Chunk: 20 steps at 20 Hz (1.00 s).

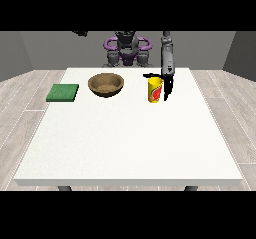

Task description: Pick the cup and pour the ball into the bowl, then pick the bowl and place it on the pad

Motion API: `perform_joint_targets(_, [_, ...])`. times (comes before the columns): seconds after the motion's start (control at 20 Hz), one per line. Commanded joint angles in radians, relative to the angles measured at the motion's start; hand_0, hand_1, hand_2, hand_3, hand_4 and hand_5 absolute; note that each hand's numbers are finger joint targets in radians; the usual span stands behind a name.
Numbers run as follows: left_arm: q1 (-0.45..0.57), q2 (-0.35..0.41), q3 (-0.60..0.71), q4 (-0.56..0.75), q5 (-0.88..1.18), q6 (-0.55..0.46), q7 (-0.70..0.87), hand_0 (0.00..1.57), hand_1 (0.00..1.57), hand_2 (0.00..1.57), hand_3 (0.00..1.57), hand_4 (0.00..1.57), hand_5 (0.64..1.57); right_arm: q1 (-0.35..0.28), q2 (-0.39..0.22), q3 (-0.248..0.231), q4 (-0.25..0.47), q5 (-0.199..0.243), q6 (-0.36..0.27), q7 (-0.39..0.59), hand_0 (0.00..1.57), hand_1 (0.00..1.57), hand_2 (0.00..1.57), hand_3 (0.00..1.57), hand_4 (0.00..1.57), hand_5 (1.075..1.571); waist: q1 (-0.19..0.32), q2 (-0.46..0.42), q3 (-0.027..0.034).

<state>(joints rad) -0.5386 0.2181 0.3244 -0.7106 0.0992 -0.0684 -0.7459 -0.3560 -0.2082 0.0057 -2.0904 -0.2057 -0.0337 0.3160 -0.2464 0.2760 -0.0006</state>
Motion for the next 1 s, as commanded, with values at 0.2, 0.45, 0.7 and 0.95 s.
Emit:
perform_joint_targets(0.2, [-0.102, 0.049, 0.054, 0.153, 0.029, 0.001, -0.058, 0.00, 0.00, 0.00, 0.00, 0.00, 1.439, 0.010, -0.052, -0.097, -0.108, -0.080, 0.043, 0.028, 0.00, 0.00, 0.00, 0.00, 0.00, 1.566, -0.055, 0.061, -0.0003])
perform_joint_targets(0.45, [-0.013, 0.062, 0.017, 0.159, -0.114, 0.247, -0.255, 1.32, 1.32, 1.57, 1.57, 1.02, 1.487, 0.016, -0.074, -0.107, -0.165, -0.124, 0.067, 0.052, 0.00, 0.00, 0.00, 0.00, 0.00, 1.560, -0.097, 0.104, -0.0007])
perform_joint_targets(0.7, [-0.039, 0.056, -0.011, 0.203, -0.146, 0.277, -0.225, 1.33, 1.33, 1.57, 1.57, 1.07, 1.478, 0.062, -0.082, -0.165, -0.151, -0.154, 0.070, 0.066, 0.00, 0.00, 0.00, 0.00, 0.13, 1.559, -0.059, 0.049, 0.0000])
perform_joint_targets(0.95, [-0.044, 0.019, -0.137, 0.146, -0.280, 0.412, -0.059, 1.34, 1.34, 1.57, 1.57, 1.11, 1.498, 0.054, -0.111, -0.234, 0.037, -0.235, 0.107, 0.085, 0.00, 0.00, 0.00, 0.00, 0.18, 1.558, -0.001, -0.153, 0.0023])
